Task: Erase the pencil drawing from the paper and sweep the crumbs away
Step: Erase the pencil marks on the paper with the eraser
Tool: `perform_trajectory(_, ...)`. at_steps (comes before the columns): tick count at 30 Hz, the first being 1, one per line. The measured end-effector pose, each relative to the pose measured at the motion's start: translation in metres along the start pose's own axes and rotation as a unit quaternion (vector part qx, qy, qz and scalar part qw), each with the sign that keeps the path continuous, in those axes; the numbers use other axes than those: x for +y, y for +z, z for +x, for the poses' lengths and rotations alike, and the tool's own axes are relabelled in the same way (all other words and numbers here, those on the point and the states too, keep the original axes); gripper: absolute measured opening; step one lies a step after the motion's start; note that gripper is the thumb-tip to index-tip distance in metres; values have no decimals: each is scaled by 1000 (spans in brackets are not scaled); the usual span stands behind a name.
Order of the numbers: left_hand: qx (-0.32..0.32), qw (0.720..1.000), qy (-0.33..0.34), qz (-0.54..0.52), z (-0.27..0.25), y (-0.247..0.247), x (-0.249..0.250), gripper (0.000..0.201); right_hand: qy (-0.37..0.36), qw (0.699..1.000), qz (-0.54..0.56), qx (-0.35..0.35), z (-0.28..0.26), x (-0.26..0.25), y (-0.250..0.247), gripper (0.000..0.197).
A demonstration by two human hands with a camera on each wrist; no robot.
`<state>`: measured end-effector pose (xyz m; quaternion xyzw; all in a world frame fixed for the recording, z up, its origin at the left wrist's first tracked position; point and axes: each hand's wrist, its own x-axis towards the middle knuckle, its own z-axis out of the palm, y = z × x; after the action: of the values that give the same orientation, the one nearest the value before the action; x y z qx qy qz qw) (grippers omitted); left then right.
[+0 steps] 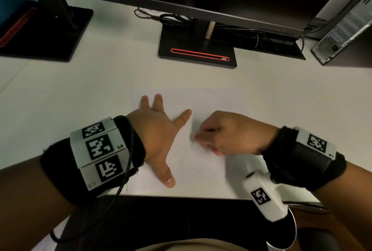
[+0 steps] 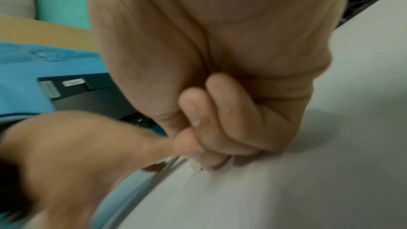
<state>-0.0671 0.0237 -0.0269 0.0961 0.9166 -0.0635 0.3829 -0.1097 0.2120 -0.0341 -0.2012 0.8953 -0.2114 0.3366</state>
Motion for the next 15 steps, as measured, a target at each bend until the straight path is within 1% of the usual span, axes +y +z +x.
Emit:
perform_trajectory(1,0,1000,0,1,0,0,0,159,9,1000,19,7,3,3,-3,44)
perform_trajectory(2,0,1000,1,2,0,0,0,158,24,999,37,31,6,7,-9,44)
perform_trajectory(4,0,1000,2,3,-1,0,0,157,33,997,32,68,9,9,-16,43)
perform_trajectory(5,1,1000,2,4,-1,0,0,157,22,998,17,63,9,6,-14,42)
perform_trajectory(7,-1,1000,1,3,-1,0,0,157,-9,999,-21,23,6,-3,-3,42)
perform_trajectory(8,-2,1000,0,4,-1,0,1,156,-12,1000,-24,10,5,-5,-1,43)
perform_trajectory(9,-1,1000,0,6,-1,-1,1,156,-6,1000,-10,13,7,-3,-4,44)
perform_trajectory(12,1,1000,3,7,-1,0,-1,156,26,997,19,65,15,3,-19,45)
perform_trajectory(13,3,1000,3,9,-1,1,-2,156,21,998,14,61,15,1,-17,45)
perform_trajectory(15,8,1000,3,18,-1,2,-2,157,-1,1000,0,24,14,-6,-8,45)
